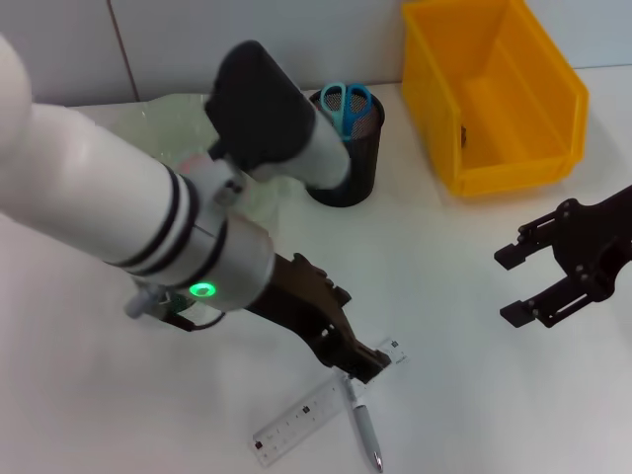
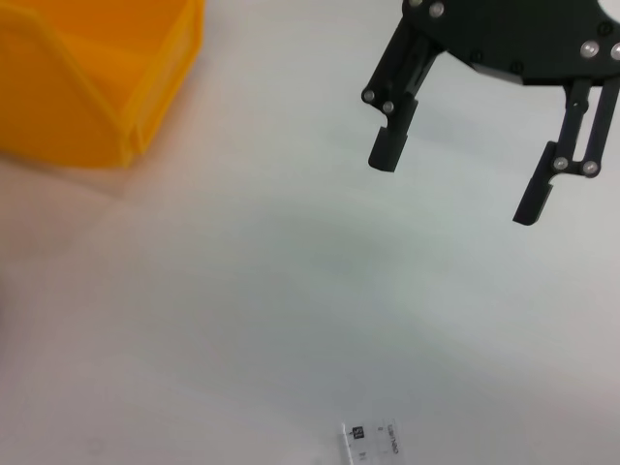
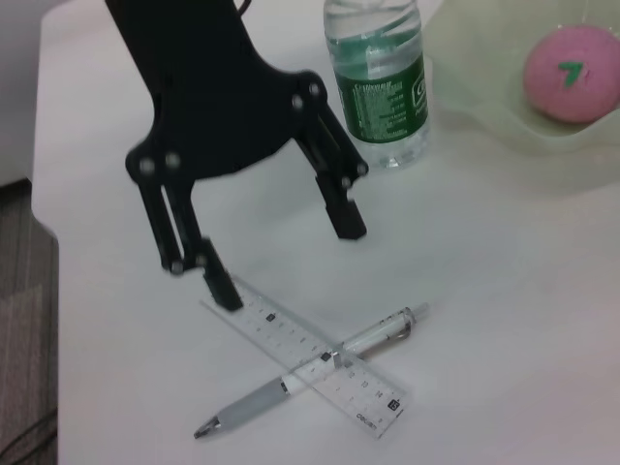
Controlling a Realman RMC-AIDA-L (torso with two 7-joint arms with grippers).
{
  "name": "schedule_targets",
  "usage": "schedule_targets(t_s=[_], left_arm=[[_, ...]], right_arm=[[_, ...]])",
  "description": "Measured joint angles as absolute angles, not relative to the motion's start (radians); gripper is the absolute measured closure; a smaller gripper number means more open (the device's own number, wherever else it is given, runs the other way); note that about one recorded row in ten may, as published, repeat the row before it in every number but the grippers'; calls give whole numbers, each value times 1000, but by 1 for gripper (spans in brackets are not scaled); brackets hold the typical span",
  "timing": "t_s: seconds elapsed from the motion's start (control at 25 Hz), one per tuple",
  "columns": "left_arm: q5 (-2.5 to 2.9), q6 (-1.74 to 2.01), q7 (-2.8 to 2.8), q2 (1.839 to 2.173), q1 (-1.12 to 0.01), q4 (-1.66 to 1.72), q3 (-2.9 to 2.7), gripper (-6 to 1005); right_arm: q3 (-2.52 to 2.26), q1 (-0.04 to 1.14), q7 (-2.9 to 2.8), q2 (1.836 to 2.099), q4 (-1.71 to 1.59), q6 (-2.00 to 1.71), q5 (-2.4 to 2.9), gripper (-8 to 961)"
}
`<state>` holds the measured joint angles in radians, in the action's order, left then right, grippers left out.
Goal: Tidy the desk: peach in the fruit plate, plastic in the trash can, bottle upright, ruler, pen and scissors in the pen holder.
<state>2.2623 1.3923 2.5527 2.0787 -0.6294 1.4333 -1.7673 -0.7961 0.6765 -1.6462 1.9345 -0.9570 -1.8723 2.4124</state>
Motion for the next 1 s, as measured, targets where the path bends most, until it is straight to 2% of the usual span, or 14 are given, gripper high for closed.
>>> schedule_targets(t_s=[0.04,0.36,0.64,1.0], left_arm=[[2273,1371,2568,2079,-632,1433,-1792,190],[2327,1255,2654,2080,-666,1418,-1917,190],[2382,1158,2730,2080,-678,1408,-2045,190],[2403,1074,2789,2080,-676,1396,-2143,191]], right_arm=[[-796,673,-1643,1943,-974,-1872,2417,166],[-823,680,-1646,1952,-984,-1871,2420,166],[-831,682,-1660,1974,-998,-1866,2453,166],[-833,675,-1672,1976,-999,-1864,2456,166]])
